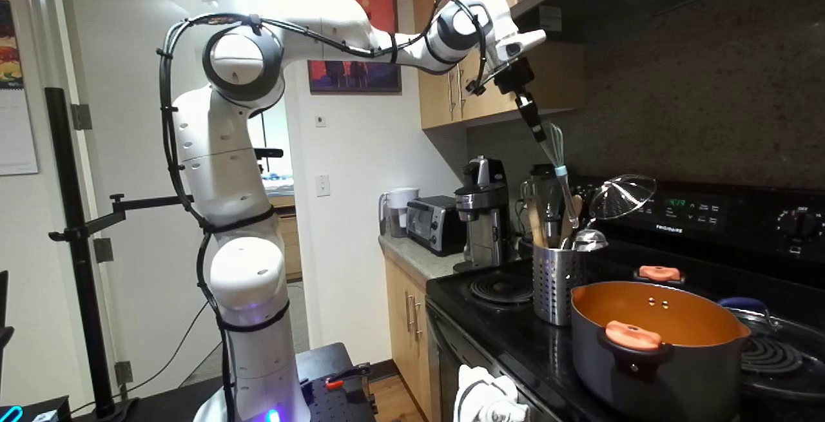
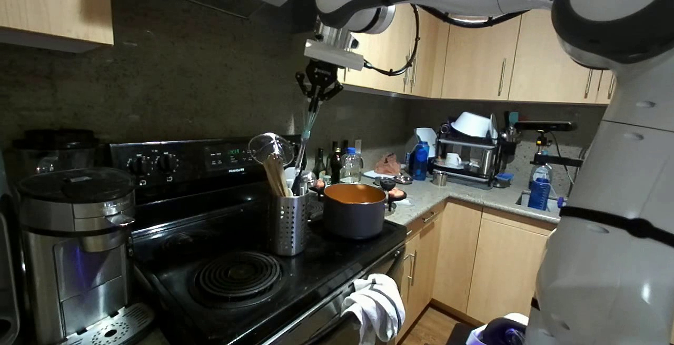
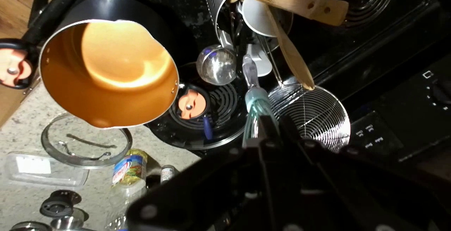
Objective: Put the whisk inside the pot
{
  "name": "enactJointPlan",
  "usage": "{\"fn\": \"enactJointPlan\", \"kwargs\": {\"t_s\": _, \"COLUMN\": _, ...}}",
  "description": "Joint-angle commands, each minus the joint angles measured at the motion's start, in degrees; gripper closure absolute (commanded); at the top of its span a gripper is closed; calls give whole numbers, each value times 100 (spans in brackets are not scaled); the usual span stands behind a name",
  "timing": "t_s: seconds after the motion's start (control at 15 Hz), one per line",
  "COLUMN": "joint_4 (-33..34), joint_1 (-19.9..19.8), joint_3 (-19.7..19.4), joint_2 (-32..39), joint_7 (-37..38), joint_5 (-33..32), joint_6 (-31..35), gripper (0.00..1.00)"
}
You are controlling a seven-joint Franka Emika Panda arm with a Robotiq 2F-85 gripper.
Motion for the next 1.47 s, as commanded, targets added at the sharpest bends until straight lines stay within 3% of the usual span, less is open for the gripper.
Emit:
{"fn": "enactJointPlan", "kwargs": {"t_s": 0.0, "joint_4": -126, "joint_1": -146, "joint_3": 129, "joint_2": -341, "joint_7": 163, "joint_5": -288, "joint_6": 82, "gripper": 98}}
{"fn": "enactJointPlan", "kwargs": {"t_s": 0.73, "joint_4": -328, "joint_1": -633, "joint_3": 196, "joint_2": -676, "joint_7": 1315, "joint_5": -1620, "joint_6": 87, "gripper": 98}}
{"fn": "enactJointPlan", "kwargs": {"t_s": 1.4, "joint_4": -932, "joint_1": -906, "joint_3": 104, "joint_2": -503, "joint_7": 2632, "joint_5": -2863, "joint_6": 156, "gripper": 98}}
